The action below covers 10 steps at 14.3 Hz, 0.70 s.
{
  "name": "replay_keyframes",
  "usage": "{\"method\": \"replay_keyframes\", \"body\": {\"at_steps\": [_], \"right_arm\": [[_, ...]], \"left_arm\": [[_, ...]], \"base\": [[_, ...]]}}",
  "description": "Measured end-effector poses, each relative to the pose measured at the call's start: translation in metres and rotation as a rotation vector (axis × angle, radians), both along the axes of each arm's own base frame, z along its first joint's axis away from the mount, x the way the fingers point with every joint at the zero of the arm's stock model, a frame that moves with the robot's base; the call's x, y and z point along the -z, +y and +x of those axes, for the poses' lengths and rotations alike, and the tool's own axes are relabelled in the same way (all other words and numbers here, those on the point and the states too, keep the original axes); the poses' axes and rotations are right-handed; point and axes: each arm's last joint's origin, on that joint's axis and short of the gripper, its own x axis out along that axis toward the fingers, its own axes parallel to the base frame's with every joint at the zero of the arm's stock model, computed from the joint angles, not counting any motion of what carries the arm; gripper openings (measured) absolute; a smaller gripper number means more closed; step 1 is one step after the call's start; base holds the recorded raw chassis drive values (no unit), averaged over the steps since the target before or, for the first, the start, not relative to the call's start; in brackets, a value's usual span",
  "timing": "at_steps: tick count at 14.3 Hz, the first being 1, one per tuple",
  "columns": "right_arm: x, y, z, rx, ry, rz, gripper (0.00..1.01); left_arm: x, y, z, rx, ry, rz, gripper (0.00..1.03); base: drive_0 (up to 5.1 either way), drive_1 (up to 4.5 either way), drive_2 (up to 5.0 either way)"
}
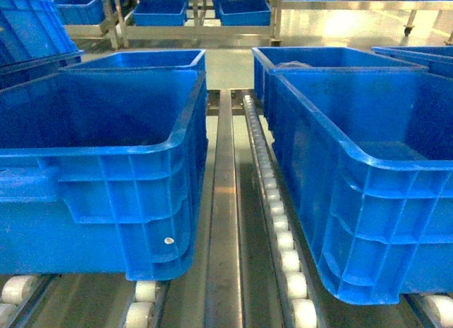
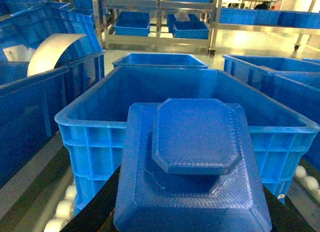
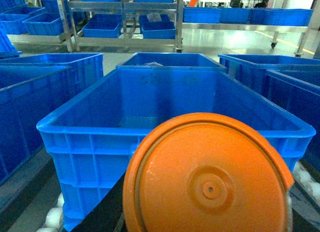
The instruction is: Sort blue parts and orange caps into right shelf containers
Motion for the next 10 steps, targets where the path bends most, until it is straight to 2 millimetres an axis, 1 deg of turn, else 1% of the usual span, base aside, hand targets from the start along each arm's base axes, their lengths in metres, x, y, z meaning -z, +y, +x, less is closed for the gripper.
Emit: {"method": "replay_keyframes", "body": {"at_steps": [1,2,3,4,5,6,7,8,9,10], "right_arm": [[0.0,0.0,0.0,0.0,0.0,0.0,0.43],[-0.002,0.0,0.0,0.01,-0.027,-0.014,0.43],[-0.013,0.002,-0.001,0.068,-0.147,-0.041,0.43],[-0.021,0.004,-0.003,0.071,-0.225,-0.044,0.43],[-0.022,0.006,0.0,0.067,-0.219,-0.057,0.43],[-0.028,0.007,0.008,0.071,-0.218,-0.075,0.43],[-0.037,0.008,0.016,0.074,-0.227,-0.09,0.43],[-0.055,0.007,0.033,0.068,-0.259,-0.098,0.43],[-0.073,0.004,0.061,0.076,-0.265,-0.107,0.43],[-0.077,0.002,0.084,0.084,-0.235,-0.112,0.43]], "left_arm": [[-0.001,0.0,0.0,0.003,-0.012,0.004,0.41],[-0.009,-0.001,-0.001,0.019,-0.098,0.028,0.41],[-0.013,-0.002,-0.001,0.019,-0.137,0.039,0.41],[-0.013,-0.005,0.001,0.038,-0.135,0.043,0.41],[-0.017,-0.009,0.006,0.042,-0.157,0.047,0.41],[-0.025,-0.013,0.015,0.065,-0.17,0.059,0.41],[-0.034,-0.016,0.025,0.075,-0.175,0.06,0.41],[-0.055,-0.019,0.047,0.092,-0.193,0.052,0.41],[-0.077,-0.027,0.08,0.136,-0.198,0.041,0.41],[-0.082,-0.031,0.1,0.157,-0.18,0.038,0.41]], "base": [[0.0,0.0,0.0],[0.0,0.0,0.0],[0.0,0.0,0.0],[0.0,0.0,0.0],[0.0,0.0,0.0],[0.0,0.0,0.0],[0.0,0.0,0.0],[0.0,0.0,0.0],[0.0,0.0,0.0],[0.0,0.0,0.0]]}}
